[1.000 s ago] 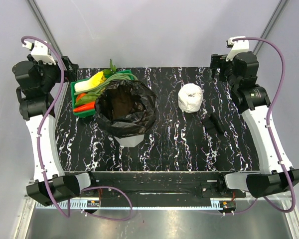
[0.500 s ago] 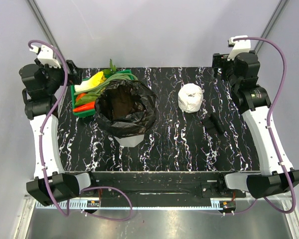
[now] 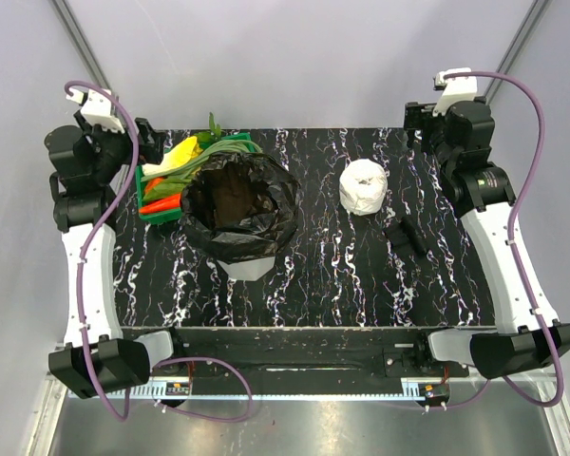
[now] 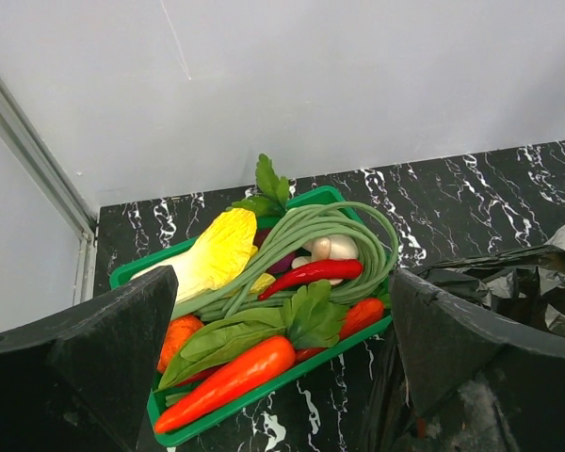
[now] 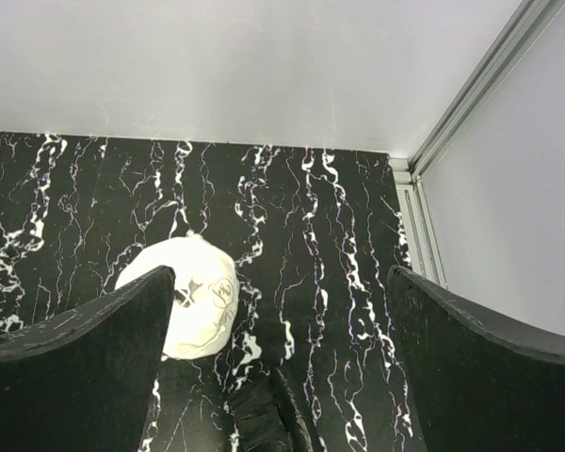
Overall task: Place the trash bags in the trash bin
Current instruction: Reset both arms
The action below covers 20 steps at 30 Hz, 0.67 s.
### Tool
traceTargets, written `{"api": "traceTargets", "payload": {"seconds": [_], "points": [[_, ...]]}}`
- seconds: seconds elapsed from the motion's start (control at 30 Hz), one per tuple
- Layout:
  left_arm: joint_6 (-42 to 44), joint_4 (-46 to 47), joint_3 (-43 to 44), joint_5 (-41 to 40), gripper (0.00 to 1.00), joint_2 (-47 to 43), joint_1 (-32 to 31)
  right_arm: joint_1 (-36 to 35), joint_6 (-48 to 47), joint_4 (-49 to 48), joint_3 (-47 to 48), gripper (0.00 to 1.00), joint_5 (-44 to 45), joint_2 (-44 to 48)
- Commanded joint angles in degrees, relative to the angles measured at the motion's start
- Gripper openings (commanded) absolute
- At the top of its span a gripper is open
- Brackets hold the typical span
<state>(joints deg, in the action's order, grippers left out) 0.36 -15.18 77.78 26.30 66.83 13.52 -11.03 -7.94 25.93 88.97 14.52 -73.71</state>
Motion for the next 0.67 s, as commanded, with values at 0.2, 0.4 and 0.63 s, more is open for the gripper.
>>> {"api": "traceTargets", "payload": {"seconds": [0.2, 0.4, 0.63], "points": [[0.17, 4.98, -2.63, -1.17, 0.99, -2.49, -0.16, -0.05, -0.76, -3.17, -0.64, 1.00, 1.03, 1.55], [-0.18, 5.95, -5.26, -0.90, 0.99, -3.19, -1.21, 0.04, -0.67, -3.26, -0.82, 1.00, 0.68, 1.38], [-2.12, 6.65, -5.97, -1.96, 0.99, -3.55, -1.48, 0.04, -1.02, -3.17, -1.17, 1.00, 0.77, 1.47]]}}
